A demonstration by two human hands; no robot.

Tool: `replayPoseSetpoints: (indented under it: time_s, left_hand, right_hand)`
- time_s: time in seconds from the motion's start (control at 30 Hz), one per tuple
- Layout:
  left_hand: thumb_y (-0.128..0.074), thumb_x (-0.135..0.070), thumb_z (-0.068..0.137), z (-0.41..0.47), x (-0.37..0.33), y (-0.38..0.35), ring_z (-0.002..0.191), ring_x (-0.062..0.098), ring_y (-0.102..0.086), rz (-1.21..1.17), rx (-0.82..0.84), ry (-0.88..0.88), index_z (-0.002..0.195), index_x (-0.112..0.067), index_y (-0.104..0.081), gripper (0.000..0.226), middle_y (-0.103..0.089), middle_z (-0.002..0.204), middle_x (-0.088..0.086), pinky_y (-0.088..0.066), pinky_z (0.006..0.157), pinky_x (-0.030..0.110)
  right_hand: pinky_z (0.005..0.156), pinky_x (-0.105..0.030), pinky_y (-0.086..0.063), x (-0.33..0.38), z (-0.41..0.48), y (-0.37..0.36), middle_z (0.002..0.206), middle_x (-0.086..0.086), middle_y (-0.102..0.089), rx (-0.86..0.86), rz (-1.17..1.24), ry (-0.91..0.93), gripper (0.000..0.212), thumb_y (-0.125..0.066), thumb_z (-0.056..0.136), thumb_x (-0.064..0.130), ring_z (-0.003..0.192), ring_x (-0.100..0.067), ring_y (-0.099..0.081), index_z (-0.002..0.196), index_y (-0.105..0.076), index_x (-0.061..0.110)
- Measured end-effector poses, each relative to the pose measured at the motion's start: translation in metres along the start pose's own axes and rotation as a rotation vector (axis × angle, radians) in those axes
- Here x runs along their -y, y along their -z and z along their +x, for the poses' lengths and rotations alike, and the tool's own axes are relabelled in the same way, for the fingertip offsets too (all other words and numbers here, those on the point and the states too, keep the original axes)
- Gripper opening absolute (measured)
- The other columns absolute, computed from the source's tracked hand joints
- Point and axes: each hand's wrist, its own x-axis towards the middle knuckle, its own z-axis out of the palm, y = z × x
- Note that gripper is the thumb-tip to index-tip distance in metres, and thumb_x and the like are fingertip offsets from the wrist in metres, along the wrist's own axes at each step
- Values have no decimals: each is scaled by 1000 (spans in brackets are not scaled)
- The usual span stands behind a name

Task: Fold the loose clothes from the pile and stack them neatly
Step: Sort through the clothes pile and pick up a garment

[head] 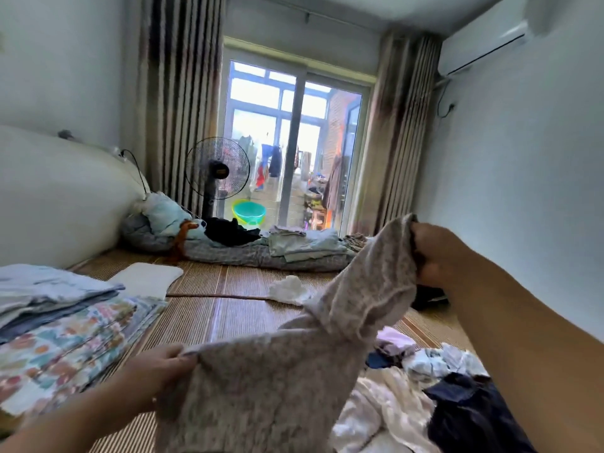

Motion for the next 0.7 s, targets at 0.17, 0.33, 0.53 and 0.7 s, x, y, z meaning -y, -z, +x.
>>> replayPoseSetpoints:
  time_s: [0.17,0.33,0.53,0.7]
  left_hand:
    - [-61,-31,91,8,-36,27,87,32,-68,-102,-163,-51,85,-25,-73,14,-73,90,14,-55,60,39]
    - [-56,-26,95,14,-72,6,58,21,-68,-146,-127,-72,93,-16,-67,15,-72,76,12,-53,49,32]
    - [-56,-23,96,7,-100,-26,67,22,-64,-85,-101,-37,86,-14,-62,15,-67,76,9,-51,51,30]
    - [-56,-23,96,4,-105,-44,86,29,-62,-57,-96,-14,94,-14,-61,11,-64,95,15,-54,66,40]
  right_hand:
    - [73,-42,-58,-49,10,3,74,-8,-67,34,-159,-85,21,-58,95,22,69,-24,-64,80,-68,12]
    - [65,-30,-49,-72,13,-2,60,2,-62,96,-325,-174,23,-57,93,29,56,-17,-58,75,-65,17]
    - [68,-31,-42,-75,-8,-16,95,6,-72,274,-590,8,40,-53,80,-2,87,-15,-65,98,-69,29]
    - [79,-25,-53,-105,-56,-65,112,-4,-65,552,-652,258,48,-70,80,3,93,-15,-63,116,-58,32]
